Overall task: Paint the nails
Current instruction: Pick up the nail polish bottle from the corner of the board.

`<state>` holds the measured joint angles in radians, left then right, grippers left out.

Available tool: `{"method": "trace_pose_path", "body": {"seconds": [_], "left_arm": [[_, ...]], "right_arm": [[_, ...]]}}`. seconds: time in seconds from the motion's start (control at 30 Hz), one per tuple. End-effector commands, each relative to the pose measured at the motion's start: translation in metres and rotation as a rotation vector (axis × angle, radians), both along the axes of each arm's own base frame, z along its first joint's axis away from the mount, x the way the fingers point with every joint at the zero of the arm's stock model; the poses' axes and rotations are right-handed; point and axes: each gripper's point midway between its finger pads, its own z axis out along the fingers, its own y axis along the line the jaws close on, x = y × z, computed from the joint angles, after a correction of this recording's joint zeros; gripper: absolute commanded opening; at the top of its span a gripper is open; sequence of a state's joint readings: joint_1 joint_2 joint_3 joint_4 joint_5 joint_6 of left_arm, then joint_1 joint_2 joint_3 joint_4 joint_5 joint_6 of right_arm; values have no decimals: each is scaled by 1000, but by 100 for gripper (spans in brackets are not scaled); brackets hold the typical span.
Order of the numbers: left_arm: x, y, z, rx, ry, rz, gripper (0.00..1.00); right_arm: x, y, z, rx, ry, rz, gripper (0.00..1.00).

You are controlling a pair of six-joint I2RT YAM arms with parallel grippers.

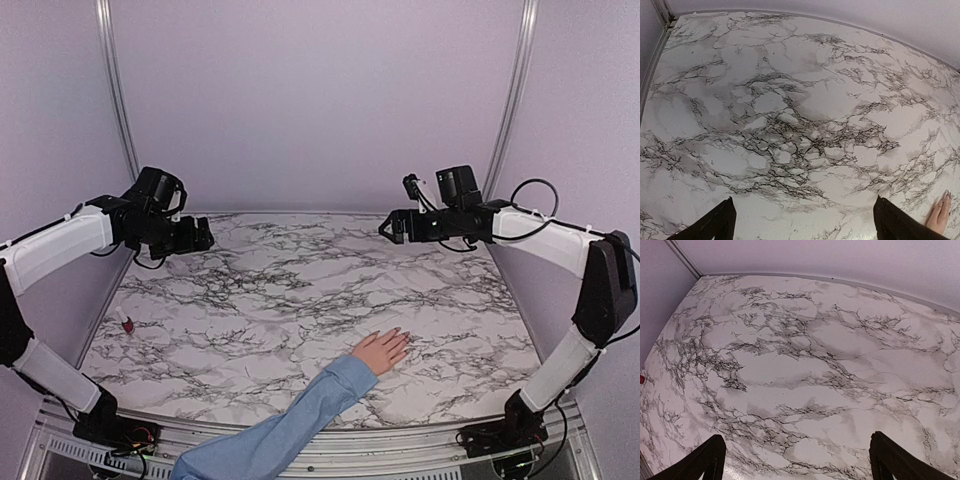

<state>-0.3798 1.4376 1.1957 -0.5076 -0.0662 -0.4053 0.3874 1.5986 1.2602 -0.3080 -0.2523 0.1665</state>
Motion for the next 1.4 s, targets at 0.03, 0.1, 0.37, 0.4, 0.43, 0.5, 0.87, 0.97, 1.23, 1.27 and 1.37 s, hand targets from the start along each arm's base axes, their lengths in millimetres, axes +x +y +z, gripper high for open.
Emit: {"method": "trace_pose_path", "body": {"seconds": [0.03,0.1,0.37,0.4,0.43,0.5,0.87,0.97,1.23,1.27,1.37], "left_arm": [[-20,20,11,6,24,52,99],[-24,36,13,2,50,94,99],[-57,103,10,132,212,270,99],[-61,109,9,152,225,293,99],[-66,114,8,165,238,314,99],[-75,121,4,176,265,346,99],[-119,155,-36,210,448,456,92],[-130,164,-45,246,476,480,87],[-131,187,-58,347,518,502,66],[-130,189,-59,351,519,502,64],[-124,190,-63,343,516,484,59]], "right_arm": [[-8,0,8,-20,-29,17,99],[-8,-1,12,-22,-39,23,99],[-10,0,25,9,-66,59,98],[-9,2,27,16,-73,64,99],[-9,2,29,22,-77,68,98],[-8,4,33,30,-86,74,99],[-8,9,39,49,-100,106,99],[-10,8,36,48,-92,108,99],[-15,9,34,61,-80,115,99],[-15,8,35,62,-80,114,98],[-15,8,36,64,-81,114,98]]}}
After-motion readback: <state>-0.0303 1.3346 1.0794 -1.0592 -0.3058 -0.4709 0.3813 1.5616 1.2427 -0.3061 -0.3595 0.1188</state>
